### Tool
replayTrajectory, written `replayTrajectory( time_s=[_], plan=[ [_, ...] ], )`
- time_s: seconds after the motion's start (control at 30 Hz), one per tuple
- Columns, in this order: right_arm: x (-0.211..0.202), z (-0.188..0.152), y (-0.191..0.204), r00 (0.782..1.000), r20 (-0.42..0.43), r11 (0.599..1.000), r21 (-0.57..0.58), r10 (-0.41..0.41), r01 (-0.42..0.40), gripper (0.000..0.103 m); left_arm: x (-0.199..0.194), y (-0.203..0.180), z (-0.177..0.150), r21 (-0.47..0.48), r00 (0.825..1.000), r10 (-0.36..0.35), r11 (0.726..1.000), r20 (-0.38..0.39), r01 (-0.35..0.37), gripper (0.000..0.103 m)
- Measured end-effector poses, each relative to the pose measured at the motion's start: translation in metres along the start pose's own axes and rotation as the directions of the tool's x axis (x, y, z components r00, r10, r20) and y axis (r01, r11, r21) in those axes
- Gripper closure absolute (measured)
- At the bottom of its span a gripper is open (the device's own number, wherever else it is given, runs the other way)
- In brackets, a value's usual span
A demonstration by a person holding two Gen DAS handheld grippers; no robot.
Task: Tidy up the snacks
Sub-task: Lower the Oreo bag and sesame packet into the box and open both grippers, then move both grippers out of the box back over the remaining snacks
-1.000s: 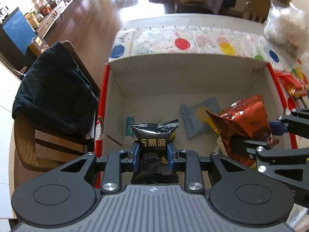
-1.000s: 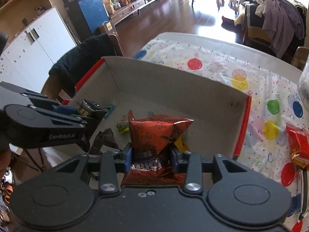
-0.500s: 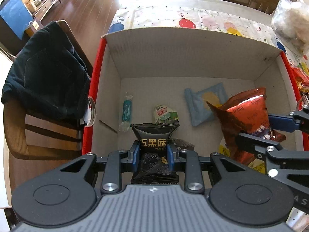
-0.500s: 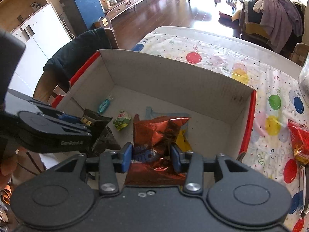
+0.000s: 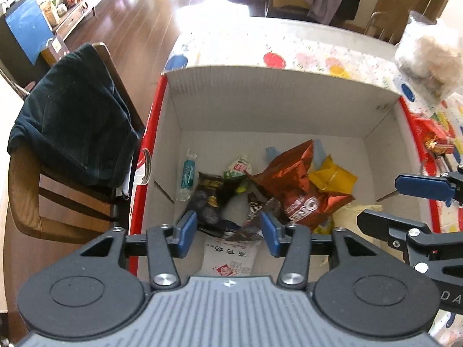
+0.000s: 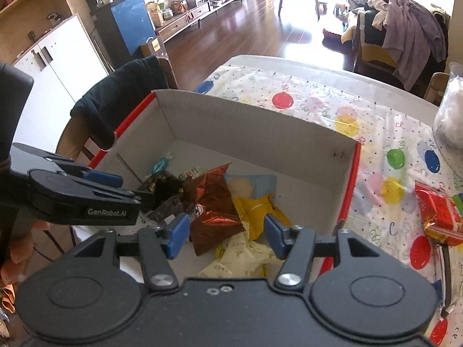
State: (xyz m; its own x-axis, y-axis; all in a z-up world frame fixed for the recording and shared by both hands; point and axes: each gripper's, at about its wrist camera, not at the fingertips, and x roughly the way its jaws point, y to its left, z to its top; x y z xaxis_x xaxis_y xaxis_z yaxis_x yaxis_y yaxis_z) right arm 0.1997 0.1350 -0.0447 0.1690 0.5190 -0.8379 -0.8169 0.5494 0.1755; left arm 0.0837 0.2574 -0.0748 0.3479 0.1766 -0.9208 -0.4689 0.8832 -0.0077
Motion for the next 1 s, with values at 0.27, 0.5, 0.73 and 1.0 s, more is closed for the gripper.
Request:
replayTrajectory(
  time_s=[0.27, 0.5, 0.73, 1.0],
  plan=[
    [-0.031, -0.006, 0.0, 0.998, 0.058, 1.0, 0.006, -0.007, 0.006, 0.033, -0.033, -0.01, -0.006, 0.027, 0.996, -0.033, 0.999, 0.08, 0.031, 0.045],
    [-0.056, -0.014, -0.007, 0.994, 0.107, 0.999, 0.033, -0.007, 0.004, 0.019, -0.062, -0.022, -0.01, 0.058, 0.985, -0.076, 0.996, 0.154, 0.067, 0.032],
    [-0.084, -0.024, -0.019, 0.988, 0.154, 0.999, 0.042, 0.003, -0.009, 0.012, -0.083, -0.047, -0.016, 0.086, 0.971, -0.115, 0.991, 0.21, 0.099, 0.026],
    [-0.119, -0.044, -0.057, 0.979, 0.202, 0.998, 0.061, -0.002, -0.01, 0.0, -0.097, -0.092, -0.014, 0.102, 0.953, -0.175, 0.983, 0.246, 0.154, 0.02]
  ],
)
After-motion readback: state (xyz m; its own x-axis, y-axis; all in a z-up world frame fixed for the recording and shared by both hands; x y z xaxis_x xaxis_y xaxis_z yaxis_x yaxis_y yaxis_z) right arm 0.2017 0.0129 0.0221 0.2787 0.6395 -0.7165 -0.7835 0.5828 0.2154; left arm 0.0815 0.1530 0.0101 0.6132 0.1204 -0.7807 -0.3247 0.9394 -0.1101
